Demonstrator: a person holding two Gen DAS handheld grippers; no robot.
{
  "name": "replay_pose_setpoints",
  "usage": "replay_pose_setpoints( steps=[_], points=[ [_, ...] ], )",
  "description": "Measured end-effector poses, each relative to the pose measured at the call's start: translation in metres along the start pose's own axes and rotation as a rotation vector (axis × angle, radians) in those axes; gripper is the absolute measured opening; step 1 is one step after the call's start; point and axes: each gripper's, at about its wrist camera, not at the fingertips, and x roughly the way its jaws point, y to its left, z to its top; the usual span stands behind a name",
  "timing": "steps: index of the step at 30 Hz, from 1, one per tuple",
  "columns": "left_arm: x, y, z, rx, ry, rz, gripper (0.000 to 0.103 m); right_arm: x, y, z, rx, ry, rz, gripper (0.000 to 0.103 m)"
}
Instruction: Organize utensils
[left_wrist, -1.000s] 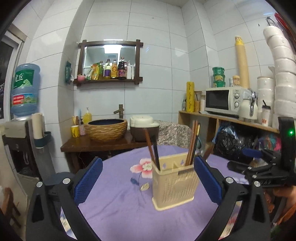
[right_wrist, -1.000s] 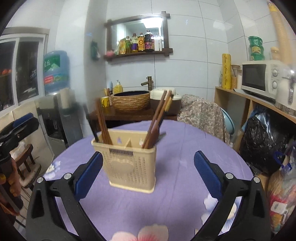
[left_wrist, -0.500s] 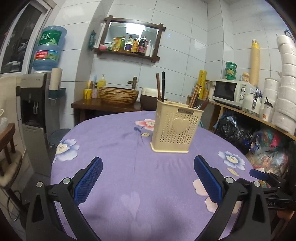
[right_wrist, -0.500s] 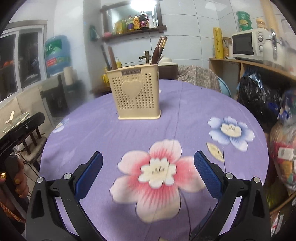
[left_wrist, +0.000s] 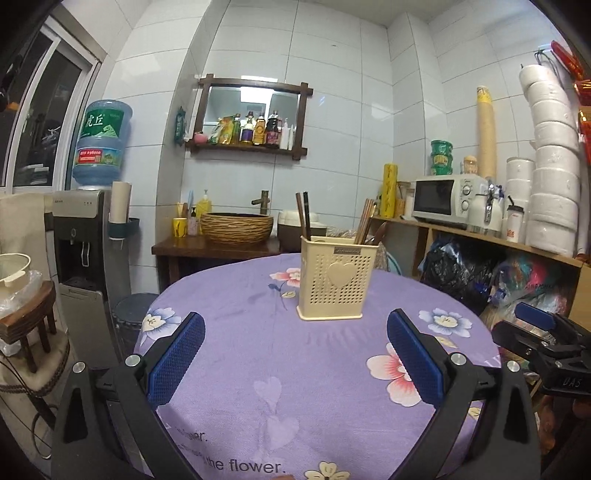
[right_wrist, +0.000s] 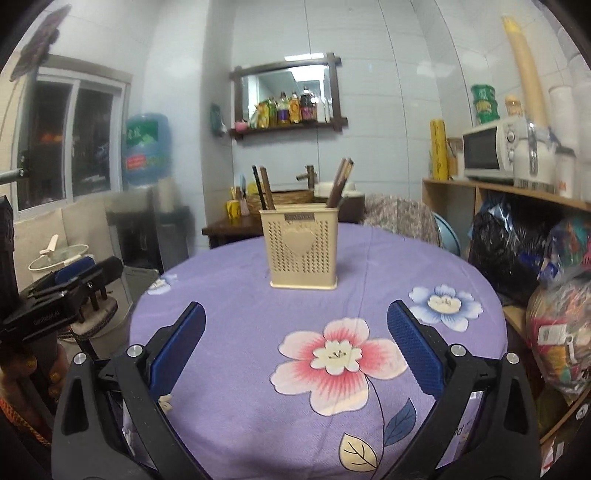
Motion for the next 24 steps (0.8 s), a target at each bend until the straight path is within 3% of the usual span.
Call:
replay_pose_setpoints(
  steps=[5,24],
  points=[
    [-0.006,-0.0103,-0.0016,0.055,-0.025,0.01,0.098,-0.005,0.0018,0.0,0.008,-0.009,0.016,0.097],
    [-0.0057,-0.0047,-0.0082,-0.003,0.001,0.002,0.098,-0.0035,-0.0017,-0.0066,0.025,0.007,-0.007,0.097]
  ],
)
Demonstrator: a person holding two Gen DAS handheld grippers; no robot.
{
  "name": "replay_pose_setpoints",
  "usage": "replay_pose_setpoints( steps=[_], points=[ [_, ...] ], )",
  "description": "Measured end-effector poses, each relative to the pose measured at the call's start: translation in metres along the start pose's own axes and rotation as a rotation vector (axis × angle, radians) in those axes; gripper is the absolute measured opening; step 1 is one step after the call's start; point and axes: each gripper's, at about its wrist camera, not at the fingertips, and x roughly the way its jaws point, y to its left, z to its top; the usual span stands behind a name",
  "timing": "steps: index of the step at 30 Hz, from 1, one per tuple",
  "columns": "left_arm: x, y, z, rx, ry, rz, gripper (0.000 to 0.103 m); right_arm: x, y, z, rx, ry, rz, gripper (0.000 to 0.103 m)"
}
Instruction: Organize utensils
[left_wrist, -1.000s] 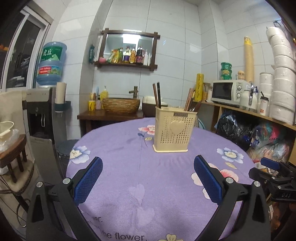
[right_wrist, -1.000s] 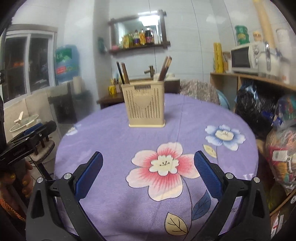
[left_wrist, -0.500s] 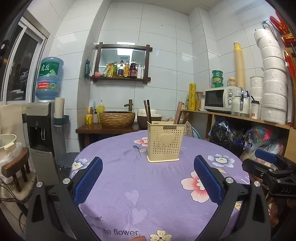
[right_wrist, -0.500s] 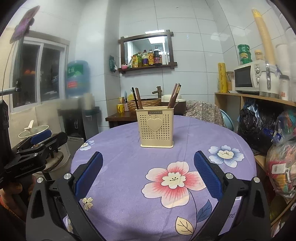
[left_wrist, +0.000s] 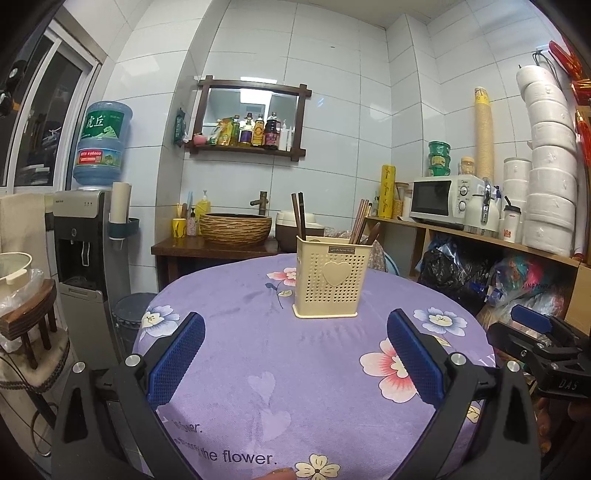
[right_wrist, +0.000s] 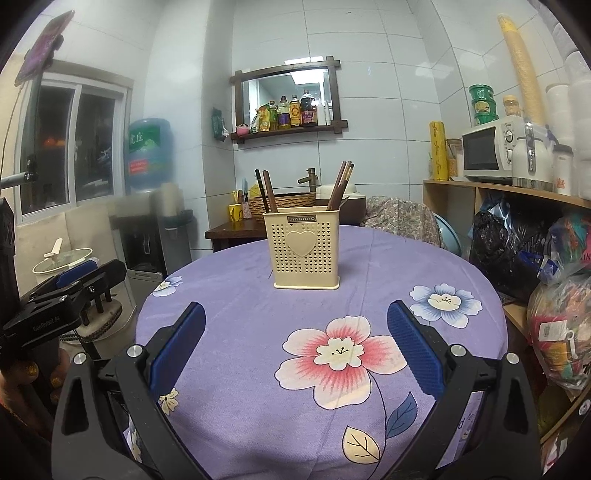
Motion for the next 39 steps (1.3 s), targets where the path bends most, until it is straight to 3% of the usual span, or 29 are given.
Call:
replay_pose_setpoints(
  steps=[39],
  points=[
    [0.0011,-0.0013,-0.0003,0.008,0.006,0.003,0.098,0.002,0.0016,-0.0023,-0.001,0.012,0.007,0.097]
  ],
)
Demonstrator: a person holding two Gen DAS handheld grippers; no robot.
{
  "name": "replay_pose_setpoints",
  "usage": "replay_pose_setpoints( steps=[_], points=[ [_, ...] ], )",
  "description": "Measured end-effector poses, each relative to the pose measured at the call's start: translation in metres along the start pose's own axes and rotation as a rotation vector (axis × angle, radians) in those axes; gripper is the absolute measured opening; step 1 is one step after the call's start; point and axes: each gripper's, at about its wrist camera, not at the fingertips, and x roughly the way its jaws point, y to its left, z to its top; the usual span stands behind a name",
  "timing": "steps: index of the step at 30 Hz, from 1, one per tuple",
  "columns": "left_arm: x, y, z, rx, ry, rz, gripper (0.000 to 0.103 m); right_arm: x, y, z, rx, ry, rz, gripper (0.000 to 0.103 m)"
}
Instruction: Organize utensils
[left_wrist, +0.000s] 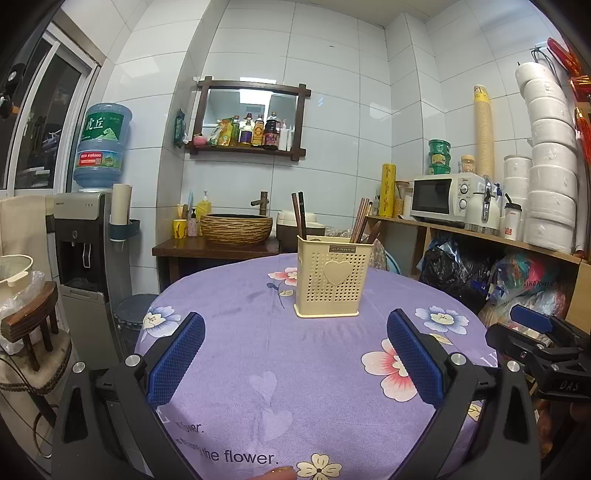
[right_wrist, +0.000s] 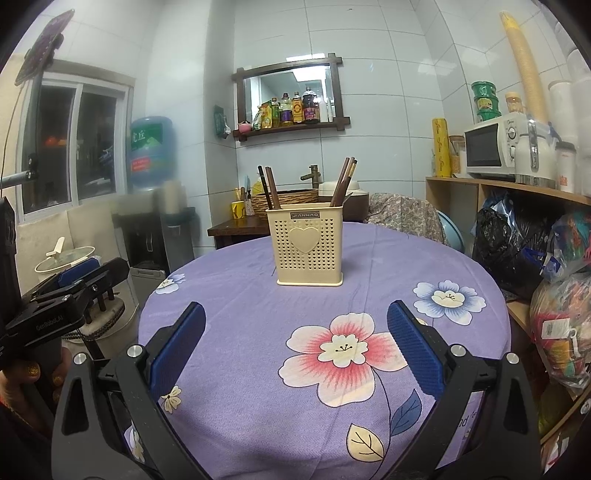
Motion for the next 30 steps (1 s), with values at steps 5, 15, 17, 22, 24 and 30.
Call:
replay_pose_setpoints(
  steps=[5,15,17,22,24,30],
  points=[
    [-0.0012,-0.0002,0.0017,0.005,-0.001,-0.001,0.098,0.0006,0.0024,-0.0007,0.002,0.003,0.003,0.097],
    [-0.0015,0.0,0.0026,0.02,0.001,-0.01,0.098,0.0009,0.0023,-0.0016,0.006,0.008,0.003,0.097],
    [-0.0014,0.0,0.0023,0.019,0.001,-0.009,0.098,0.001,0.0022,-0.0014,0.006,0.007,0.003,0.097],
    [-0.0013,-0.0006,0.0021,0.022,0.002,-0.008,0.098,0.001,0.0017,-0.0013,0.007,0.008,0.003,0.097],
    [-0.0008,-0.0002,0.0022,0.022,0.004,-0.009,0.098,0.0013,0.0024,-0.0018,0.007,0.01,0.004,0.097],
    [-0.0015,-0.0004,0.0005,0.032,-0.002,-0.002,0.098,0.0025,0.0021,-0.0016,0.007,0.01,0.002,0.097]
  ],
)
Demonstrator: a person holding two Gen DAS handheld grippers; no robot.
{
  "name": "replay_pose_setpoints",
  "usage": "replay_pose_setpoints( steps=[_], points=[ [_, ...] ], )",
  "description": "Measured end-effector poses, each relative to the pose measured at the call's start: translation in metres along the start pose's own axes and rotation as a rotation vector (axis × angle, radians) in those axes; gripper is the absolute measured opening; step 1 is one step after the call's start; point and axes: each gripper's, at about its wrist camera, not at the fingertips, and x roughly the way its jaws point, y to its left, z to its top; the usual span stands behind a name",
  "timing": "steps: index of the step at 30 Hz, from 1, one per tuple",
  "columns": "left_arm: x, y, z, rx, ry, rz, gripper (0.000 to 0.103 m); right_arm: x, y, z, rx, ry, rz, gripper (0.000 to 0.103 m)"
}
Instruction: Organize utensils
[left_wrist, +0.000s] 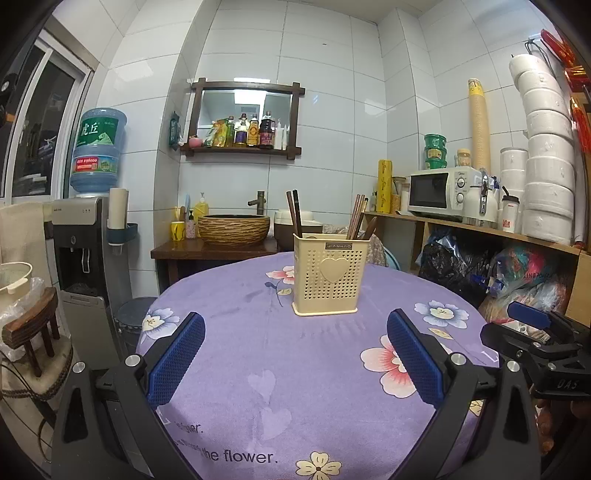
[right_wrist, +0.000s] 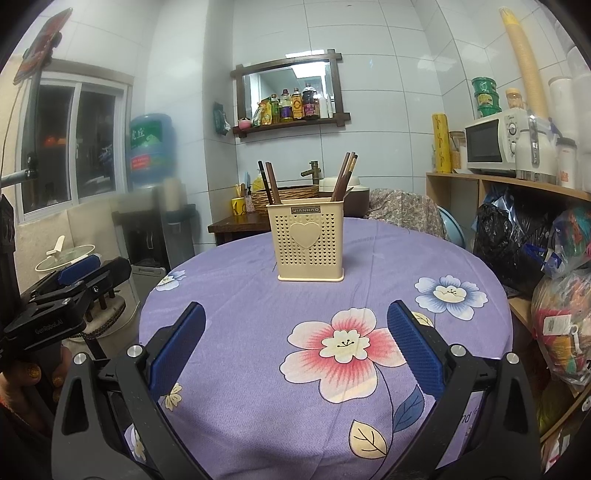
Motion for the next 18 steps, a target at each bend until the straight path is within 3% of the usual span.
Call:
replay_pose_setpoints(
  steps=[7,18],
  points=[
    [-0.0001,-0.0015,-0.0025,0.025,-0.003,0.016,0.098,0.0018,0.0009,-0.0041,0.004,0.005,-0.003,0.097],
    [0.0007,0.0083,-0.0011,-0.018,0.011,0.015,0.098,0.0025,0.0001,-0.0049,0.006,0.01,-0.002,0.097]
  ],
)
